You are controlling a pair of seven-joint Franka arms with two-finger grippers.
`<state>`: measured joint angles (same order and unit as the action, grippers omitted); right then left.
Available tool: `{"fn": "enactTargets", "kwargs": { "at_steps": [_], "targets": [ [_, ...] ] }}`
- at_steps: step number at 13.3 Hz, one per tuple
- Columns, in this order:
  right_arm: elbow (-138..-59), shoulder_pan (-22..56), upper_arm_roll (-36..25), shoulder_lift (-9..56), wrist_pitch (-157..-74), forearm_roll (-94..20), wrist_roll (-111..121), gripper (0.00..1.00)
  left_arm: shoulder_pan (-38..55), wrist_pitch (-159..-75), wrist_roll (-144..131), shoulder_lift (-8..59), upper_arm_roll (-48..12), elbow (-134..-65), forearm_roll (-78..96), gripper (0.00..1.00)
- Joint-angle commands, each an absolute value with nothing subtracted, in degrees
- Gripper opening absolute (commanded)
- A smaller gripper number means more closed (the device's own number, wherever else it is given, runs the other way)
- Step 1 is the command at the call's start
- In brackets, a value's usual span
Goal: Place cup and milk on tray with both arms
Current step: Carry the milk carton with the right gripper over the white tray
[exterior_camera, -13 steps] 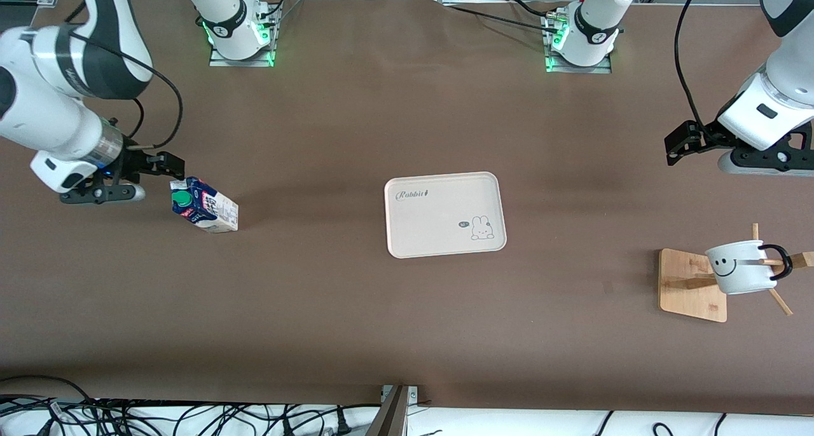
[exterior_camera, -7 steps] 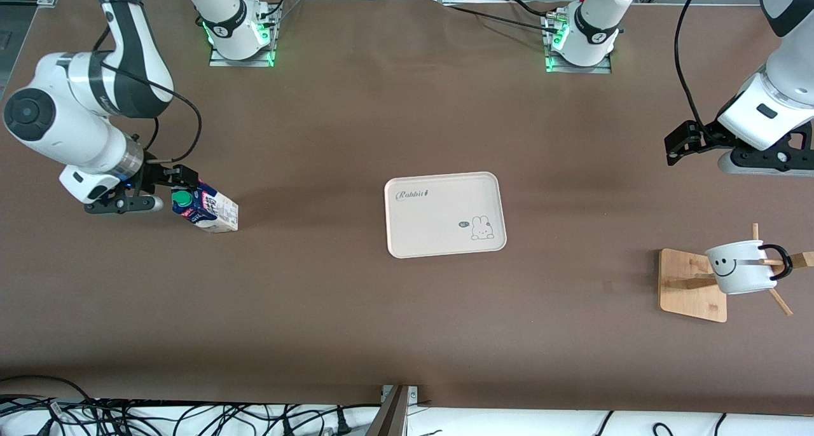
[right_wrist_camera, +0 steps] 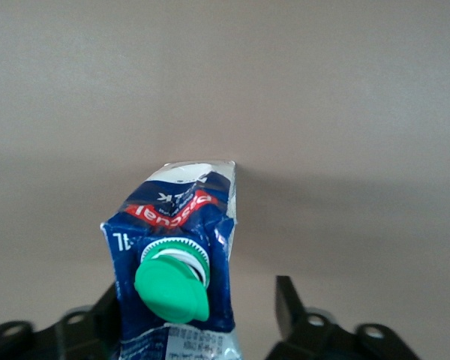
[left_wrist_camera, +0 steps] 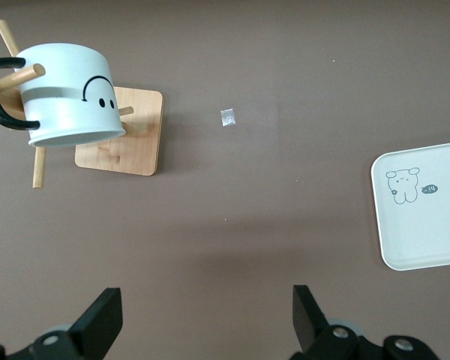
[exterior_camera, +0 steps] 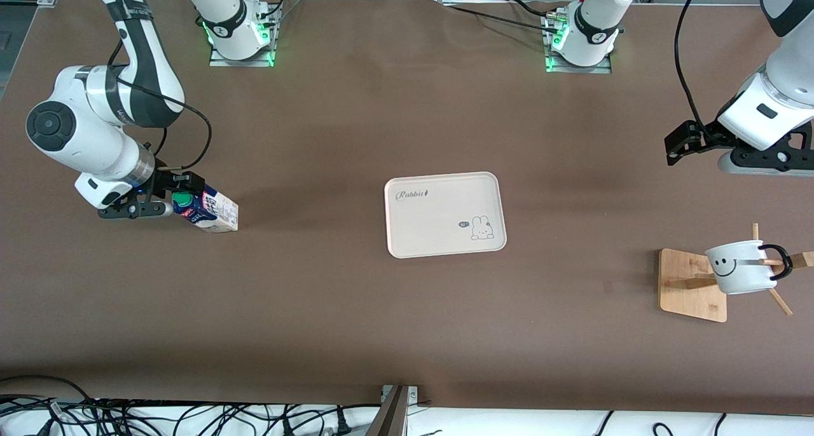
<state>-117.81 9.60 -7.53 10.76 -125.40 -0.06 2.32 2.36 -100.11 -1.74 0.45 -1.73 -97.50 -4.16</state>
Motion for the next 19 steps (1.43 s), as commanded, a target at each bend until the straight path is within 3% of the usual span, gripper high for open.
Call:
{"fn": "enactTargets", "kwargs": {
  "at_steps": [1, 3, 6, 11, 16, 19],
  "targets": [
    [-117.95, 9.32, -6.94, 10.28, -125.25, -0.26, 1.58, 0.6, 2.46, -98.7, -0.35, 1.23, -1.58, -95.62, -3.16, 1.0],
    [-117.6, 9.4, -6.77, 10.28, -125.16, -0.26, 1.67, 0.53, 2.46, -98.7, -0.35, 1.23, -1.58, -95.62, -3.16, 1.0],
    [-115.5, 10.02, -6.59, 10.28, -122.62, -0.61, 1.76, 0.53, 2.46, -98.7, -0.35, 1.23, -1.58, -95.62, -3.16, 1.0],
    [-104.61, 14.93, -6.59, 12.56, -111.99, -4.13, 1.15, 0.53, 2.46, -98.7, -0.26, 1.23, -1.58, -95.62, -3.16, 1.0],
    [-93.01, 29.15, -6.59, 19.58, -109.25, -4.04, -17.19, 0.53, 2.46, -98.7, -0.26, 1.23, -1.58, -95.62, -3.16, 1.0],
    [-83.27, 37.07, -6.59, 27.57, -109.16, -4.13, -27.66, 0.53, 2.46, -98.7, -0.26, 1.23, -1.58, -95.62, -3.16, 1.0]
  ]
}}
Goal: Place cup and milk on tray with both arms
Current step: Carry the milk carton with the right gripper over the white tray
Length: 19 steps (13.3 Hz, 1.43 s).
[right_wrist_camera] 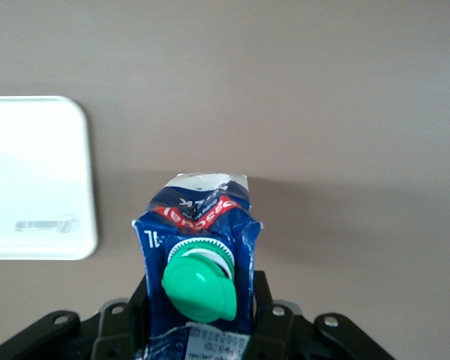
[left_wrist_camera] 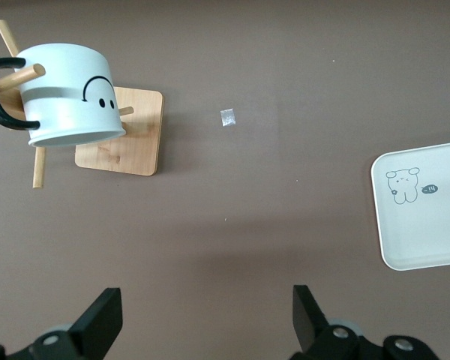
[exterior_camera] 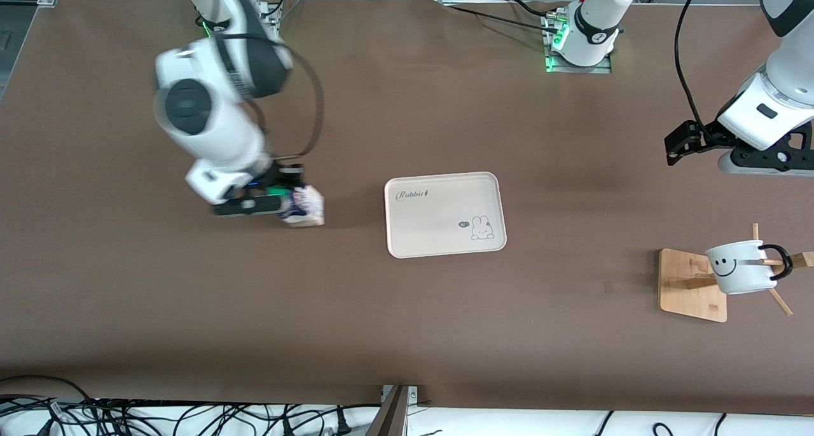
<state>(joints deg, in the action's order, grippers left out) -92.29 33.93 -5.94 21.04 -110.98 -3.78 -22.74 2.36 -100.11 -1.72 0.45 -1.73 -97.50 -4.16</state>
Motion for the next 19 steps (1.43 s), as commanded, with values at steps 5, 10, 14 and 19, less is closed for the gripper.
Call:
{"fn": "enactTargets", "kwargs": {
  "at_steps": [5, 10, 14, 19],
  "targets": [
    [-69.72, 45.26, -6.59, 38.05, -109.68, -4.13, -37.17, 0.53, 2.46, -98.7, -0.26, 1.23, -1.58, -95.62, -3.16, 1.0],
    [-67.85, 47.11, -6.59, 40.34, -111.62, -4.04, -37.27, 0.54, 2.46, -98.7, -0.61, 1.23, -1.58, -95.62, -3.16, 1.0],
    [-67.94, 48.08, -6.59, 41.57, -112.59, -3.6, -37.53, 0.54, 2.37, -98.7, -1.05, 1.41, -1.5, -95.54, -3.08, 1.0],
    [-68.38, 48.08, -6.59, 42.01, -112.15, -2.02, -37.0, 0.54, 2.37, -98.35, -1.23, 5.43, -1.5, -92.13, -3.08, 1.0]
  ]
}}
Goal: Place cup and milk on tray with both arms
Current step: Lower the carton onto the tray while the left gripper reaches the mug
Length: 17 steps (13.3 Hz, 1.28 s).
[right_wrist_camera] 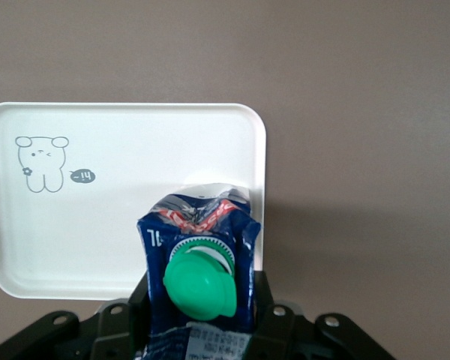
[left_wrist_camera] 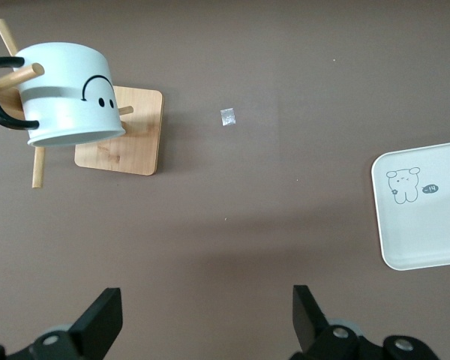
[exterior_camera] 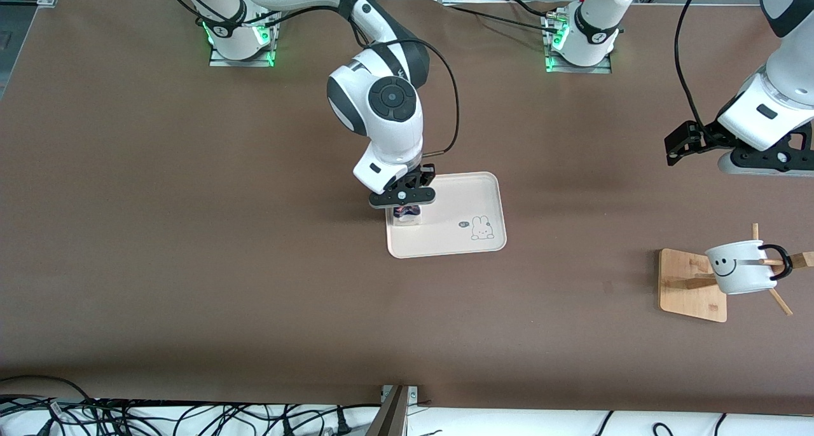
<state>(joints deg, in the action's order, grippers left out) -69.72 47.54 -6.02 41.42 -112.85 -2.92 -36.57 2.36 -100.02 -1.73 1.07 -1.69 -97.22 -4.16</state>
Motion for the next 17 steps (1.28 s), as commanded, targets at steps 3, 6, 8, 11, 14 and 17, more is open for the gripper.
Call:
{"fn": "enactTargets", "kwargs": {
  "at_steps": [3, 6, 8, 11, 14, 17],
  "targets": [
    [-68.38, 48.08, -6.59, 42.01, -112.15, -1.67, -37.0, 0.55, 2.37, -97.3, -1.14, 12.55, -1.23, -84.4, -3.86, 1.0],
    [-68.47, 48.16, -6.59, 41.92, -112.32, -1.32, -37.79, 1.0, 1.24, -97.29, -2.1, 14.41, -0.88, -83.31, -3.34, 1.0],
    [-68.12, 48.16, -6.59, 41.66, -112.32, -1.49, -39.98, 1.0, 0.44, -97.99, -9.63, 13.89, -0.88, -85.06, -3.17, 1.0],
    [-67.94, 48.08, -6.85, 39.3, -111.62, -1.76, -41.39, 1.0, -1.57, -106.75, -18.43, 8.03, -1.05, -95.84, -3.25, 1.0],
    [-67.94, 46.42, -7.56, 34.82, -106.19, -1.76, -40.61, 1.0, -2.54, -123.34, -22.32, 1.42, -1.05, -109.56, -3.25, 1.0],
    [-68.47, 41.77, -7.73, 29.63, -100.22, -2.11, -34.91, 1.0, -5.53, -141.19, -22.5, 0.44, -1.32, -117.32, -2.99, 1.0]
  ]
}}
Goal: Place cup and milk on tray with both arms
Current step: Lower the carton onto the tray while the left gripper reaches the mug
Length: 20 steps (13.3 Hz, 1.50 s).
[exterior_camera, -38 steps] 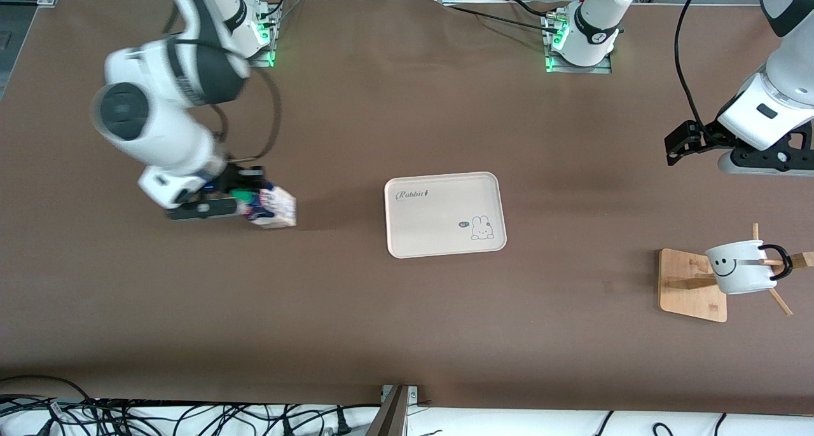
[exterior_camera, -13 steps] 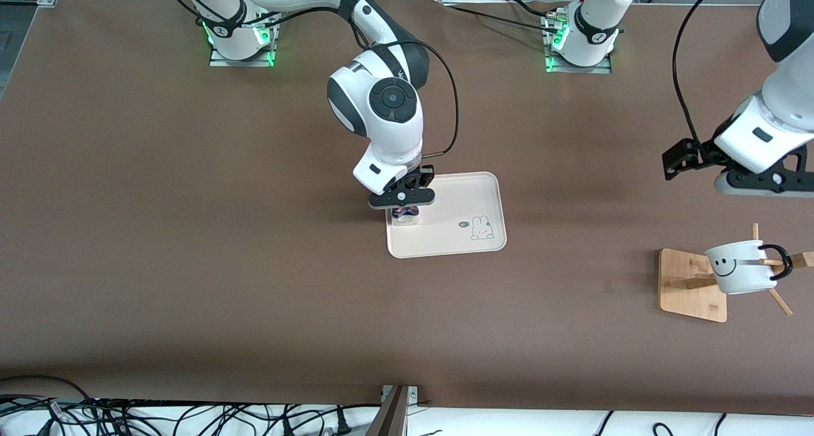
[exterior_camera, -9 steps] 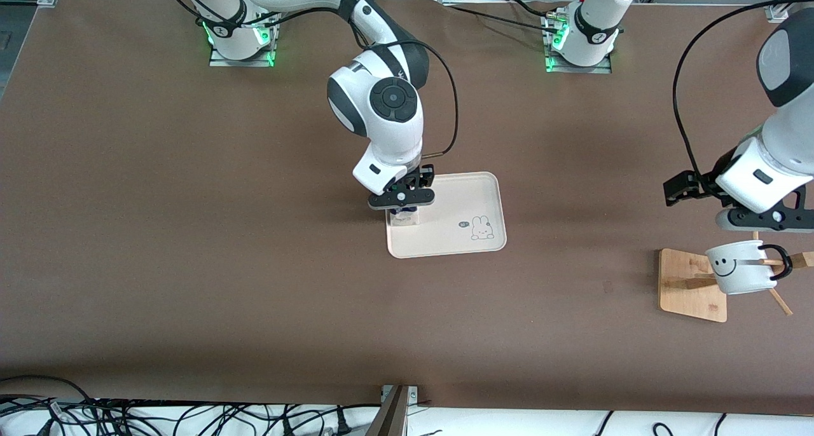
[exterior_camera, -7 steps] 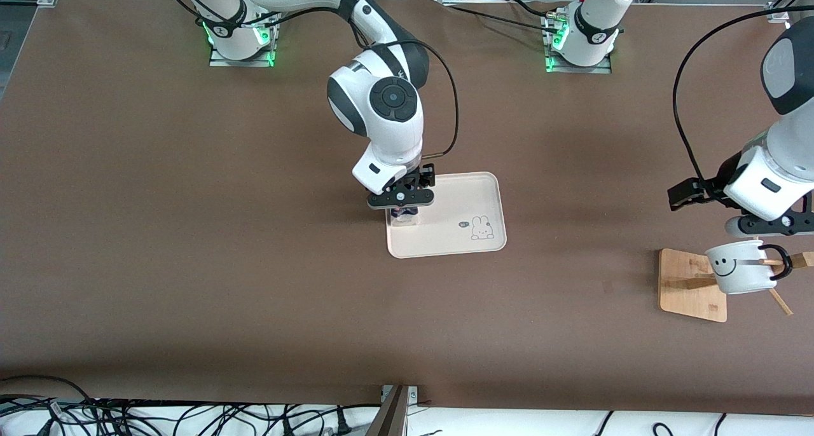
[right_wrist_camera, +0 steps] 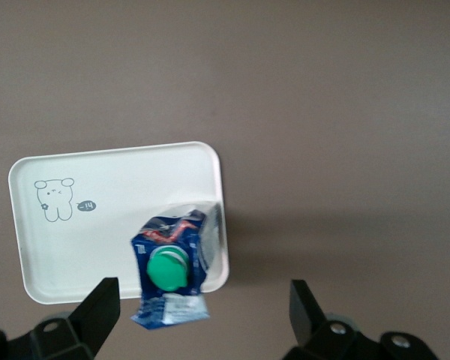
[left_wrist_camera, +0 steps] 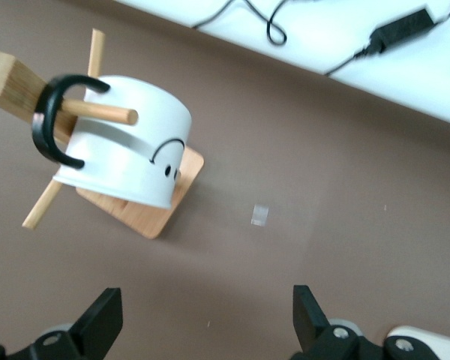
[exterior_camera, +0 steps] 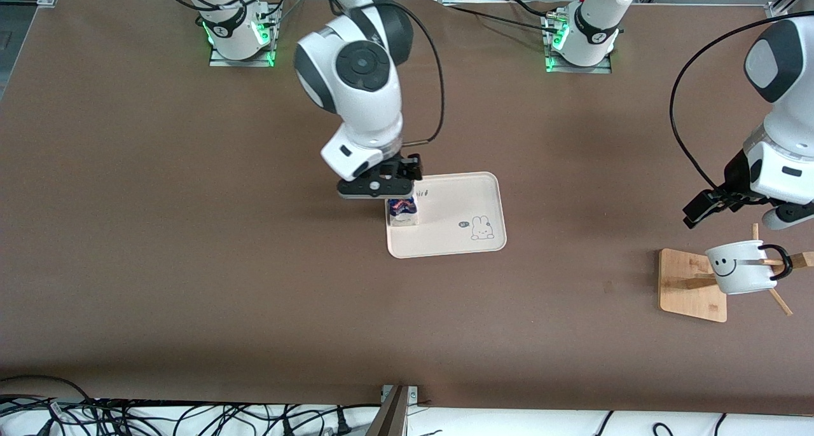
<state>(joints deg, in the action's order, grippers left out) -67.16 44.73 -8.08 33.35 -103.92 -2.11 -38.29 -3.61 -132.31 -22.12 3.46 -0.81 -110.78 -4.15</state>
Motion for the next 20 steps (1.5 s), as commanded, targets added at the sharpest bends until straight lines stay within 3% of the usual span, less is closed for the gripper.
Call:
{"fn": "enactTargets", "kwargs": {
  "at_steps": [1, 4, 7, 10, 12, 14, 15, 18, 20],
  "targets": [
    [-68.47, 39.92, -7.73, 28.58, -97.67, -2.81, -32.2, 1.0, -5.8, -145.07, -22.5, 1.05, -1.32, -118.2, -2.99, 1.0],
    [-69.6, 35.34, -8.87, 24.36, -90.99, -3.95, -23.76, 1.0, -6.94, -150.11, -22.24, 3.77, -1.32, -118.65, 5.05, 1.0],
    [-77.94, 34.37, -14.39, 17.25, -89.21, -4.04, -15.23, 1.0, -8.17, -153.79, -21.53, 6.32, -1.32, -118.21, 7.29, 1.0],
    [-80.85, 34.28, -18.36, 12.06, -84.56, -4.04, -9.07, 1.0, -9.83, -157.76, -17.07, 8.78, -1.41, -117.51, 8.0, 1.0],
    [-82.17, 30.79, -18.02, 9.5, -82.98, -4.04, -5.37, 1.0, -9.93, -158.38, -16.61, 8.96, -1.41, -117.51, 9.74, 1.0],
    [-82.09, 22.81, -12.42, 8.27, -80.95, -3.78, -0.73, 1.0, -9.67, -159.34, -16.61, 10.28, -1.49, -116.46, 10.46, 1.0],
    [-82.18, 18.59, -9.78, 7.48, -80.51, -3.69, 1.21, 1.0, -9.67, -160.39, -16.7, 10.98, -1.58, -116.28, 10.81, 0.95],
    [-83.05, 8.91, -3.45, 4.32, -78.49, -3.25, 5.0, 1.0, -9.4, -160.75, -16.61, 11.16, -1.58, -116.37, 13.18, 0.55],
    [-87.08, 3.36, 0.07, 0.55, -78.83, -2.55, 6.15, 1.0, -9.49, -160.75, -16.7, 11.16, -1.58, -116.37, 13.36, 0.48]
  ]
}}
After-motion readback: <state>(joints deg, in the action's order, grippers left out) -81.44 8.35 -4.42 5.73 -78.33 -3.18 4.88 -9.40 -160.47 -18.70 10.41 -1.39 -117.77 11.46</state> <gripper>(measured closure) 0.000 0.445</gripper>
